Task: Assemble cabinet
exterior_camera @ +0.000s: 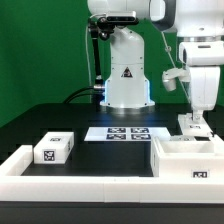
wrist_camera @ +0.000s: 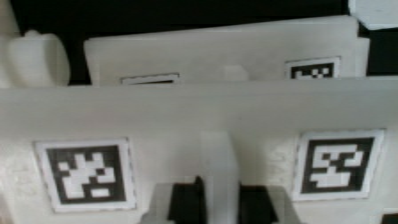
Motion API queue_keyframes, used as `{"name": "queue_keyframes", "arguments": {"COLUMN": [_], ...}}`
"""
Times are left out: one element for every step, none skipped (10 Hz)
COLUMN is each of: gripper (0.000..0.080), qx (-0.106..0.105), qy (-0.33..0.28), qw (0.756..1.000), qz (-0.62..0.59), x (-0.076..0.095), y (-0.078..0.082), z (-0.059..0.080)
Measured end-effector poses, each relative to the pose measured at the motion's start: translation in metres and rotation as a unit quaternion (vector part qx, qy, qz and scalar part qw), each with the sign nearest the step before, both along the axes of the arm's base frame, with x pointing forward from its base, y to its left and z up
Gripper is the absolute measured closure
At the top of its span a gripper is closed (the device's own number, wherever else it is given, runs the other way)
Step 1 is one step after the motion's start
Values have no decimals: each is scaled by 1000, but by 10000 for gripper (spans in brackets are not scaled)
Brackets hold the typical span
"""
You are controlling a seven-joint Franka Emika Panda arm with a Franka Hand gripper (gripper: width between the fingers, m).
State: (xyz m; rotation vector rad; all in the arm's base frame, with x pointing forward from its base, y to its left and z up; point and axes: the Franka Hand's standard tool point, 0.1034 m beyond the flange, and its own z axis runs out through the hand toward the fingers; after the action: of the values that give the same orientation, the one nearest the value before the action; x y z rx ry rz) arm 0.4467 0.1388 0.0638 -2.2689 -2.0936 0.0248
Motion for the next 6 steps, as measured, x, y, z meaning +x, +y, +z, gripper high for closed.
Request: {"name": "queue_keyframes", "arguments": {"gripper": [735, 735, 735, 735, 735, 735], "qx": [0, 1, 1, 2, 2, 2], "qy": [1, 0, -4, -7, -7, -6], "qw": [1000, 1000, 1000, 1000, 1000, 1000], "qz": [0, 5, 4, 4, 3, 2], "x": [0, 1, 7, 10, 10, 10], "y": [0, -3, -5, -5, -5, -5], "z": [-1, -1, 1, 3, 2, 1]}}
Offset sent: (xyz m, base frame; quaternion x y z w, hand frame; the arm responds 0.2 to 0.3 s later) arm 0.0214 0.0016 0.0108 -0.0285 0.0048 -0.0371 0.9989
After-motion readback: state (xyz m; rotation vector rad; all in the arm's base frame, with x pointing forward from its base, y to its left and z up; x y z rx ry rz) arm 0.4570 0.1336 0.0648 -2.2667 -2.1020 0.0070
